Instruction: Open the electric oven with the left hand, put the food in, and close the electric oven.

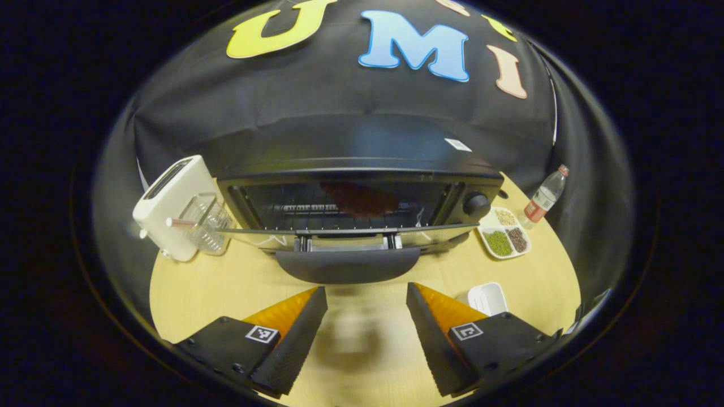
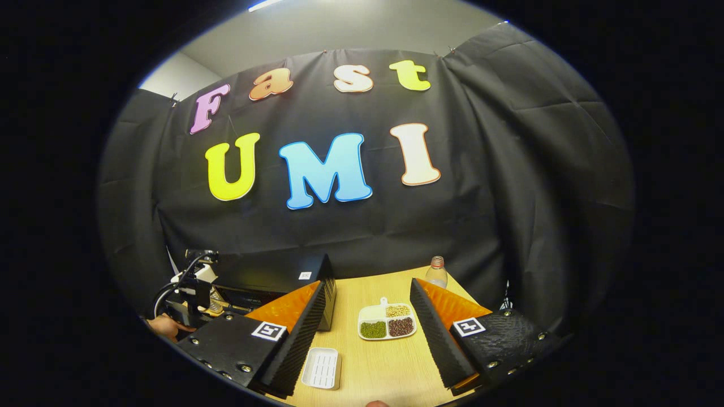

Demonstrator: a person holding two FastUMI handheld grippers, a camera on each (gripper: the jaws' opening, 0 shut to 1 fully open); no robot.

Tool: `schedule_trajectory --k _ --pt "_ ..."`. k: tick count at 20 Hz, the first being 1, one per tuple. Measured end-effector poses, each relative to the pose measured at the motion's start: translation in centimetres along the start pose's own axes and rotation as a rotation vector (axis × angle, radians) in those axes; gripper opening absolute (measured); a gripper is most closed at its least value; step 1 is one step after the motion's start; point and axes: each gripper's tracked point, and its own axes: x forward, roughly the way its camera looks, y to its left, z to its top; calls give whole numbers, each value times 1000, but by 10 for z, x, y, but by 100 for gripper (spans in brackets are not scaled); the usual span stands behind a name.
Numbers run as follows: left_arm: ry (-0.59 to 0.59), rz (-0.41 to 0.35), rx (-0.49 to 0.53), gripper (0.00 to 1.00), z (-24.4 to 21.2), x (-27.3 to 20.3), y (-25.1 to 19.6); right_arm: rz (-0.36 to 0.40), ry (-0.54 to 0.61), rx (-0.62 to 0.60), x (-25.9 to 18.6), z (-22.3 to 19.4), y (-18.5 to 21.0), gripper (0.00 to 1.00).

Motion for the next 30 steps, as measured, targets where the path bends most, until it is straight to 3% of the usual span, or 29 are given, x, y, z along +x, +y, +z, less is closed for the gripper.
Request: schedule_trajectory --k 5,7,8,10,14,22,23,24,30 --pt "-60 -2 -20 98 31 -1 3 -17 -7 -8 0 2 -6 92" --pt "-90 -1 -40 92 40 -7 5 -15 -8 -12 1 3 -5 92" --pt "-110 3 -45 98 46 -14 6 -12 -11 -15 1 5 -4 92" --pt "-164 0 -46 98 60 -30 6 0 -19 -24 2 10 1 92" --pt "-349 -20 -25 95 103 -94 -3 37 -60 -73 1 29 15 92" --pt "-730 46 31 97 175 -260 -20 109 -147 -94 -9 85 55 92" --pt "-763 55 33 97 179 -277 -22 118 -153 -86 -11 91 59 91" --pt "-785 60 31 92 179 -292 -24 123 -162 -81 -14 96 62 92" --pt "-880 69 -9 94 186 -352 -21 143 -218 -63 -29 112 74 91"
